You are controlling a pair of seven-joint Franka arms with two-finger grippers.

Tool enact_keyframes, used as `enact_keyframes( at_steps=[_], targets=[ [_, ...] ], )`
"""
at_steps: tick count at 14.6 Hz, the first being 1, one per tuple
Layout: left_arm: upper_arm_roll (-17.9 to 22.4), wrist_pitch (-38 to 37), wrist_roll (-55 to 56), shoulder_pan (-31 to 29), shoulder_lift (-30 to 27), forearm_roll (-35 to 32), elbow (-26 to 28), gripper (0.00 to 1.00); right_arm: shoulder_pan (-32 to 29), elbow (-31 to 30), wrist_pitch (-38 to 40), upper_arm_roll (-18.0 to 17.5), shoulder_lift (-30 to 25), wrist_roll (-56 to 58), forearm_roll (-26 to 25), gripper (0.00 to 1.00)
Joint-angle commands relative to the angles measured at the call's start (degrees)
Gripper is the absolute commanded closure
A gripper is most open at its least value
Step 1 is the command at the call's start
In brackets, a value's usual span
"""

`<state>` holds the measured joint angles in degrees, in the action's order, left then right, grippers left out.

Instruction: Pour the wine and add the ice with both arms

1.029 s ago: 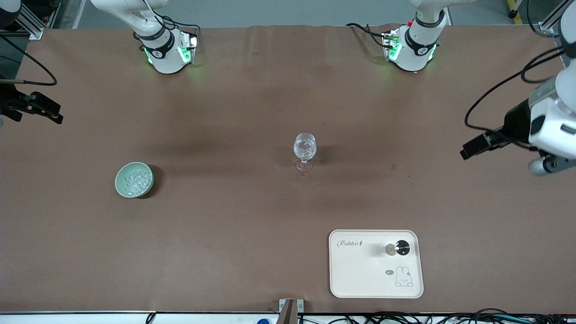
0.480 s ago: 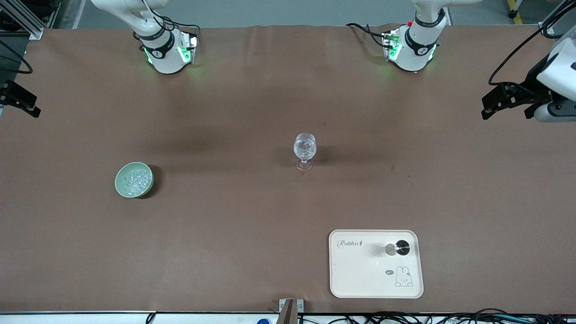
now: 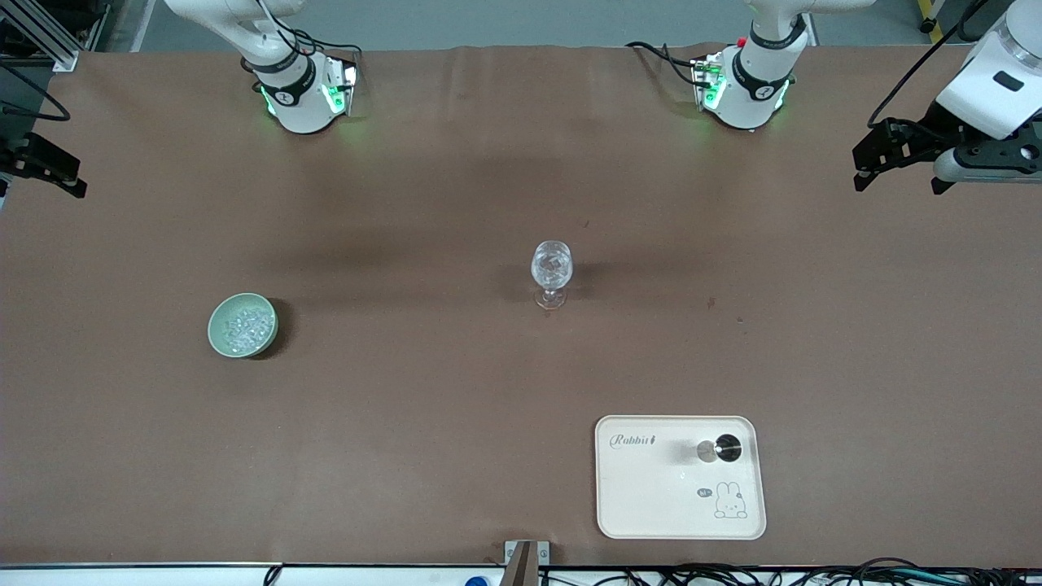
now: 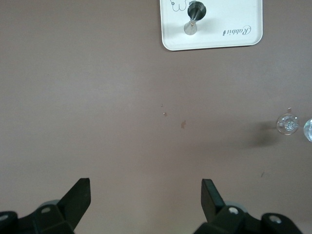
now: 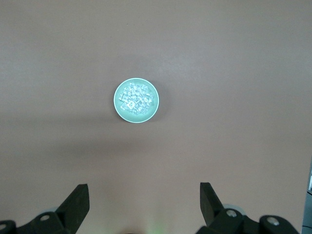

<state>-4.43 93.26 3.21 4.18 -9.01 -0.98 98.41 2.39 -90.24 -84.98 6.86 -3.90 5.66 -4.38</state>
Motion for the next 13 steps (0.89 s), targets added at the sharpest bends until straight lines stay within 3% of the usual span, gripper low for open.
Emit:
enact_keyframes(
  at_steps=[1,13],
  targets=[
    [0.39,0.79,-0.32,0.3,-0.84,-0.16,0.9,0.0,-0.45,0.07,0.16,-0.18,-0.15,0.84,0.95,0.0],
    [0.48,0.61,2.83,-0.4,-0.57,0.8,0.37,0.0,-0.45,-0.02,0.07,-0.18,-0.06,0.76,1.04,0.0]
  ],
)
